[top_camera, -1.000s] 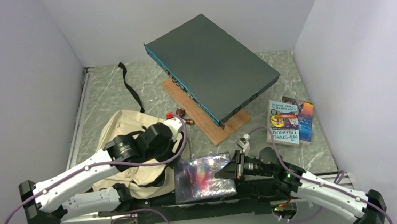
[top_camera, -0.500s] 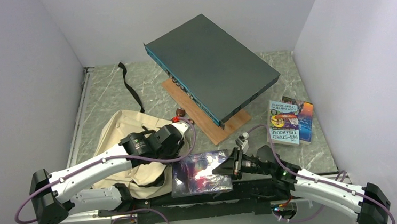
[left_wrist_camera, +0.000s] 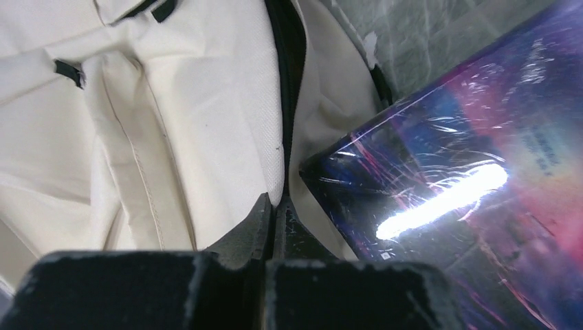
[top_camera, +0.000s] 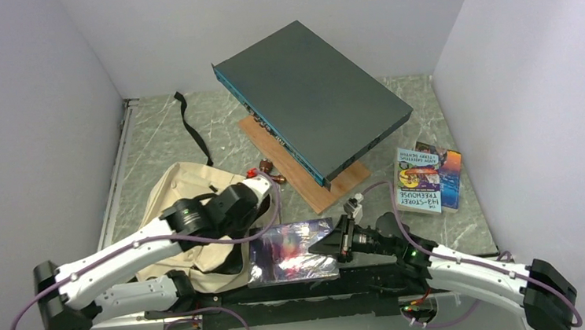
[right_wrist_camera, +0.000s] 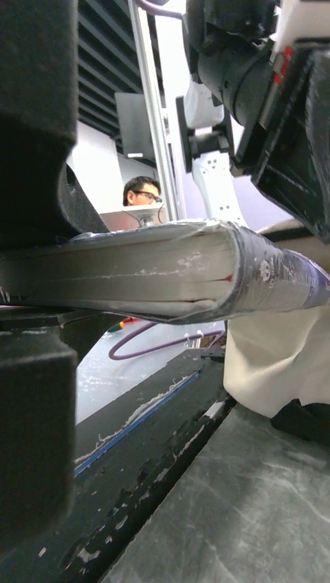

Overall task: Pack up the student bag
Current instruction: Place the book in the student bag.

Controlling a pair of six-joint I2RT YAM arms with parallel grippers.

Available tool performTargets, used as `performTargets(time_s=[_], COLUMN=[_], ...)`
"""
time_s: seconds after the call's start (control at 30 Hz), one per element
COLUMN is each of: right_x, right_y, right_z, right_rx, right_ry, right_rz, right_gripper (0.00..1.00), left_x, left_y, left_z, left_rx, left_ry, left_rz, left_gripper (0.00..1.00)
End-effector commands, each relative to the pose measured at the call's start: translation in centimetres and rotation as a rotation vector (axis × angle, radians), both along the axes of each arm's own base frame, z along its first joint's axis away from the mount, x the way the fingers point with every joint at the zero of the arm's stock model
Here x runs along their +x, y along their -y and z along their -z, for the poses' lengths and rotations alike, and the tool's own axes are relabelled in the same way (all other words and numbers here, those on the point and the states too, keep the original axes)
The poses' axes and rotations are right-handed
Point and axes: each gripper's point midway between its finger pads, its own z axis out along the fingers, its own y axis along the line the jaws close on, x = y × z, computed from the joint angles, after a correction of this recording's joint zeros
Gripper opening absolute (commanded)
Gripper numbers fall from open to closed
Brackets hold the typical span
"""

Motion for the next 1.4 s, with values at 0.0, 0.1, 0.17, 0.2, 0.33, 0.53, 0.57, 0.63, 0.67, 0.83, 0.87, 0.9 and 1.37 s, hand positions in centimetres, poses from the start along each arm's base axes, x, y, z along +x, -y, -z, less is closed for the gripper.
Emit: performTargets(time_s=[0.0, 0.1, 0.17, 0.2, 0.33, 0.53, 0.57, 0.63, 0.67, 0.83, 0.87, 0.9, 1.37], right_x=[0.1, 0.7, 1.3, 1.8, 3.9, 6.7, 6.9, 7.5, 7.8, 8.7, 8.7, 9.2, 12.8], right_y=[-0.6, -1.5, -2.3, -2.7, -4.5, -7.3, -7.9, -8.9, -9.5, -11.5, -11.7, -11.7, -15.8], right_z=[-6.9, -9.0, -9.8, -9.8, -9.8, -10.0, -10.0, -9.9, -9.7, -9.3, -9.5, -9.4, -4.6], right_rx=[0.269, 0.315, 0.325, 0.32, 0.332, 0.366, 0.371, 0.377, 0.378, 0.422, 0.436, 0.441, 0.305], right_ry=[0.104, 0.142, 0.154, 0.151, 0.149, 0.166, 0.173, 0.182, 0.187, 0.205, 0.22, 0.237, 0.28], right_rz=[-0.018, -0.024, -0.022, -0.014, 0.033, 0.095, 0.104, 0.133, 0.147, 0.203, 0.213, 0.243, 0.36], right_gripper=[0.0, 0.0, 0.0, 0.0, 0.0, 0.0, 0.0, 0.0, 0.0, 0.0, 0.0, 0.0, 0.1], left_x=[0.9, 0.5, 0.4, 0.4, 0.4, -0.1, -0.2, -0.4, -0.5, -1.2, -1.3, -1.4, -2.0], left_y=[1.2, 1.7, 1.9, 1.9, 1.7, 1.7, 1.8, 1.9, 2.0, 2.7, 2.8, 3.0, 2.9], left_z=[-5.1, -6.2, -6.8, -7.1, -8.8, -10.2, -10.5, -11.0, -11.3, -12.3, -12.4, -12.5, -11.7], left_rx=[-0.215, -0.285, -0.308, -0.313, -0.342, -0.406, -0.42, -0.445, -0.458, -0.509, -0.519, -0.529, -0.524], left_ry=[0.148, 0.157, 0.16, 0.165, 0.19, 0.215, 0.222, 0.23, 0.232, 0.25, 0.251, 0.252, 0.251], left_rz=[0.022, 0.04, 0.048, 0.047, 0.056, 0.079, 0.085, 0.097, 0.108, 0.176, 0.191, 0.202, 0.249], left_gripper=[0.0, 0.0, 0.0, 0.0, 0.0, 0.0, 0.0, 0.0, 0.0, 0.0, 0.0, 0.0, 0.0])
